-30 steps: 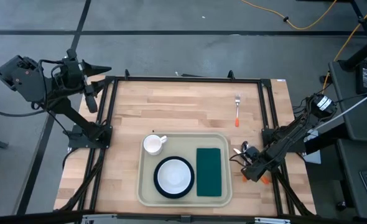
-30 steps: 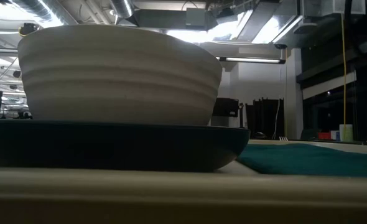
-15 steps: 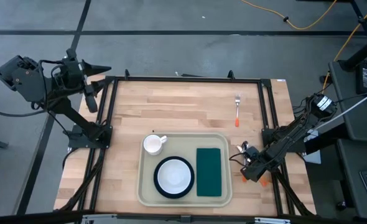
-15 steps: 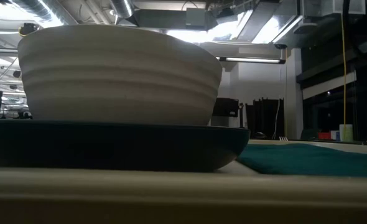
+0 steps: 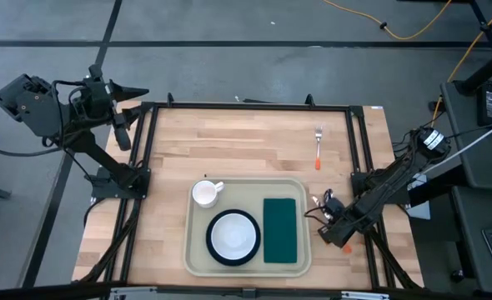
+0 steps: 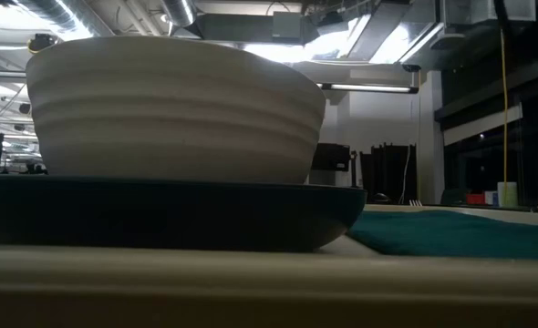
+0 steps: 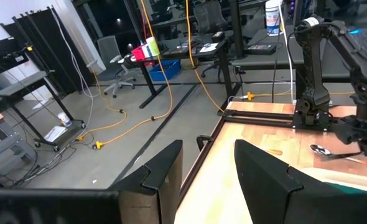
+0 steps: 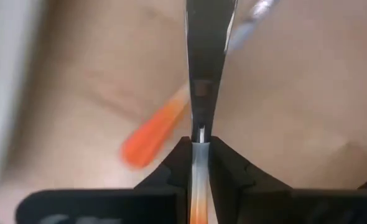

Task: Set up tray
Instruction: Put the orange knife on top of the green napkin on the white tray

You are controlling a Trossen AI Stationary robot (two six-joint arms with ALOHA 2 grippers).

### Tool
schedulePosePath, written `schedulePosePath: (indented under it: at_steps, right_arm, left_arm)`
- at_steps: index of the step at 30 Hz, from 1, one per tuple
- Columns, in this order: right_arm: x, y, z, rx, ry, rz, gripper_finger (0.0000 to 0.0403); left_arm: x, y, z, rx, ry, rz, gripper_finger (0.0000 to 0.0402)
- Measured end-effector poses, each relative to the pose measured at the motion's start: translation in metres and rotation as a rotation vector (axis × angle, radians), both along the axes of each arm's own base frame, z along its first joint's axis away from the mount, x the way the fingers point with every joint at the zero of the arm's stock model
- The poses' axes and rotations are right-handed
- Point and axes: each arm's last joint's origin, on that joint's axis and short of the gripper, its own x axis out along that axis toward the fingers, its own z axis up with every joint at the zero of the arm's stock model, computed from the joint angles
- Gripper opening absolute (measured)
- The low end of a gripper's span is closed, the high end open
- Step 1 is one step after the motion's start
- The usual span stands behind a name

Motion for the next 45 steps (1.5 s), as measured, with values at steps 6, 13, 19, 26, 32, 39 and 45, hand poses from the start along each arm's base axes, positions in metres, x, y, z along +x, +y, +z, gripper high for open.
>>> schedulePosePath:
  at_steps: [6, 13, 19, 26, 32, 39, 45]
  right_arm:
    - [0.014, 0.013, 0.037, 0.016, -0.046, -0.011, 0.0038]
    - [0.028, 0.022, 0.083, 0.042, -0.123, -0.179, 0.0038]
    - [0.043, 0.032, 0.094, 0.064, -0.156, -0.331, 0.0037]
    - [0.084, 0.042, 0.079, 0.062, -0.159, -0.377, 0.0037]
    - [0.108, 0.043, 0.064, -0.008, -0.199, -0.396, 0.0037]
    - [0.122, 0.046, 0.052, 0.011, -0.230, -0.426, 0.0038]
    - [0.129, 0.040, 0.050, 0.035, -0.219, -0.499, 0.0037]
  left_arm:
    - [0.000, 0.000, 0.000, -0.001, 0.008, -0.016, 0.0141]
    - [0.000, -0.001, 0.000, 0.008, 0.027, -0.044, 0.0141]
    - [0.000, -0.001, -0.001, 0.022, 0.041, -0.057, 0.0141]
    - [-0.001, -0.001, -0.001, 0.055, 0.075, -0.104, 0.0141]
    - [-0.001, -0.001, -0.001, 0.037, 0.071, -0.111, 0.0141]
    - [-0.001, -0.001, -0.001, 0.031, 0.061, -0.096, 0.0141]
    - [-0.005, 0.001, 0.000, 0.072, 0.089, -0.132, 0.0141]
